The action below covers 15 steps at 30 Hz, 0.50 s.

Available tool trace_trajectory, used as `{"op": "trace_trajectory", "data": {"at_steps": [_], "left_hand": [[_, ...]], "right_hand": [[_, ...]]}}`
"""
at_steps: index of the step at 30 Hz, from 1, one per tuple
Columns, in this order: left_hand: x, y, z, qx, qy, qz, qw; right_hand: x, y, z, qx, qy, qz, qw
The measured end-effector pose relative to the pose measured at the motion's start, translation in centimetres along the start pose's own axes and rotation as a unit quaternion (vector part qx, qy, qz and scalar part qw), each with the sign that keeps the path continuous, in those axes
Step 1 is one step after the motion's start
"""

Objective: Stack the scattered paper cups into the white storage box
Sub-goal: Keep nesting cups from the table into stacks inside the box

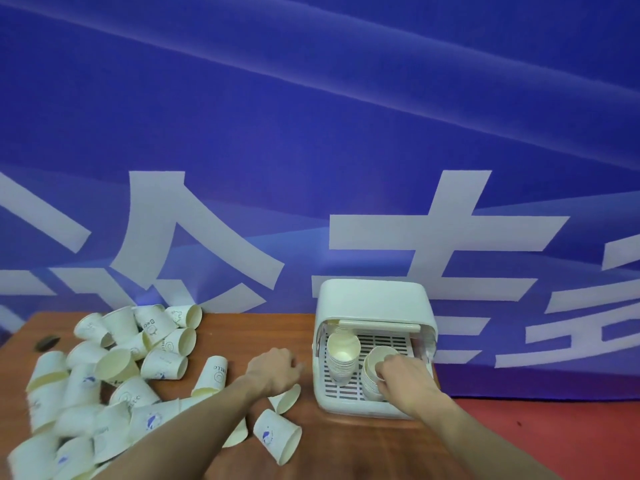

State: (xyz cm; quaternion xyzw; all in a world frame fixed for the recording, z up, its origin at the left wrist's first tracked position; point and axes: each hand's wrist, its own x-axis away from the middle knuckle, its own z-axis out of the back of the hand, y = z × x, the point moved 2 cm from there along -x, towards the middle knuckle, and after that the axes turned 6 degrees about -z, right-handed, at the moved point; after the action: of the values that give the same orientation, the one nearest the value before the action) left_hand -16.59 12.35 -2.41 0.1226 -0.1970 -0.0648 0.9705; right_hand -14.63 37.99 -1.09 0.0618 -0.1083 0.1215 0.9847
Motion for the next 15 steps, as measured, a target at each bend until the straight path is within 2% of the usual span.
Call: {"op": "trace_trajectory", "data": {"at_steps": [11,15], "left_hand": [[-0.9,0.2,-0.7,0.029,-0.048,-0.003,0.998],[-1.3,1.8,-1.5,0.11,-0.063,-0.021,0.992]], "right_hand": [[-1.0,0.5,-2.1,-0.047,-0.018,-0.024,0.998],[-0.5,1.3,-1.9,-0.088,-0.01,-0.042,0.995]]}}
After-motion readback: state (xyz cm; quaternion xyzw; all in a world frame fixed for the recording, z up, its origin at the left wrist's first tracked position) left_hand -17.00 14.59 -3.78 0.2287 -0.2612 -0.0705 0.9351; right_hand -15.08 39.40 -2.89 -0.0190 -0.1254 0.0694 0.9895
